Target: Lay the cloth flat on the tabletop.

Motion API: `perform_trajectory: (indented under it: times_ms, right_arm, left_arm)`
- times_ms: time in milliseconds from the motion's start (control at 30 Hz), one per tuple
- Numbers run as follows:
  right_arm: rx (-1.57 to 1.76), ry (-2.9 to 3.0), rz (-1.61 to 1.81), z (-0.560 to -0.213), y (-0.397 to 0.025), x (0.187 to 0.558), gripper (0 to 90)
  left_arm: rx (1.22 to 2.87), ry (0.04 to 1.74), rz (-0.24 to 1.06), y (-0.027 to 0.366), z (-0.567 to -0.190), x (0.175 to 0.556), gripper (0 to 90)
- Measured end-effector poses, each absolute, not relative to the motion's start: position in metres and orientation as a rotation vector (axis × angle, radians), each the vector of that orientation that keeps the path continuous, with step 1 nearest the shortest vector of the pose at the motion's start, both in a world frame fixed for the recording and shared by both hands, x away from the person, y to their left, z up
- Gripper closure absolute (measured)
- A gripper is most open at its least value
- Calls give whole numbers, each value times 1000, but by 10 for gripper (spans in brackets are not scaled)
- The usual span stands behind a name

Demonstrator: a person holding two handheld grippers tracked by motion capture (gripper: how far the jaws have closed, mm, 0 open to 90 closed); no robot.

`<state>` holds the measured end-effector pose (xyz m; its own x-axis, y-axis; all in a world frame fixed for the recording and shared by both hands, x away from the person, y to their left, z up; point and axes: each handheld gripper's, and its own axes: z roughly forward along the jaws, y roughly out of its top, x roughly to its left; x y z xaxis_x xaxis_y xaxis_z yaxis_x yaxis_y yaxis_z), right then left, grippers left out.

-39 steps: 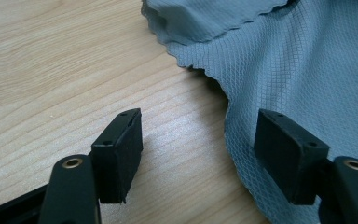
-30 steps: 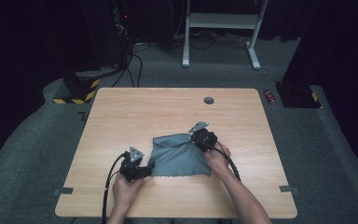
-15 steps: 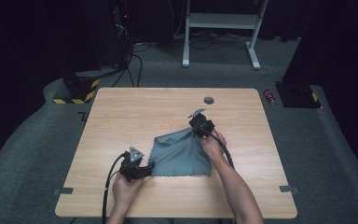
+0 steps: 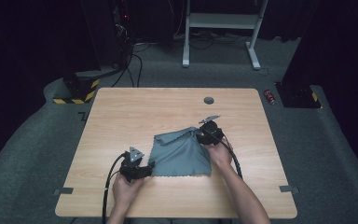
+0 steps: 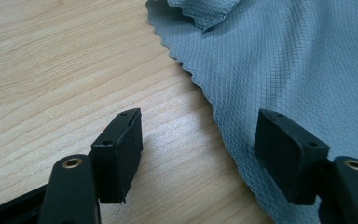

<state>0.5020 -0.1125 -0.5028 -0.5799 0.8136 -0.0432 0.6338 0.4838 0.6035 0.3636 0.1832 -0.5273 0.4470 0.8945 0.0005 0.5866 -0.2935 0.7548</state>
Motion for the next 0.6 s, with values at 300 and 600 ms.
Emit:
perform_trajectory:
  times_ms: [300,600]
  right_arm:
    - [1148,2456,815,-506,-104,499,865]
    - [1178,2350,792,-491,-131,504,888]
  left_arm:
    - [2006,1236,563,183,-527,364,329]
    - [2005,1235,564,183,-527,364,329]
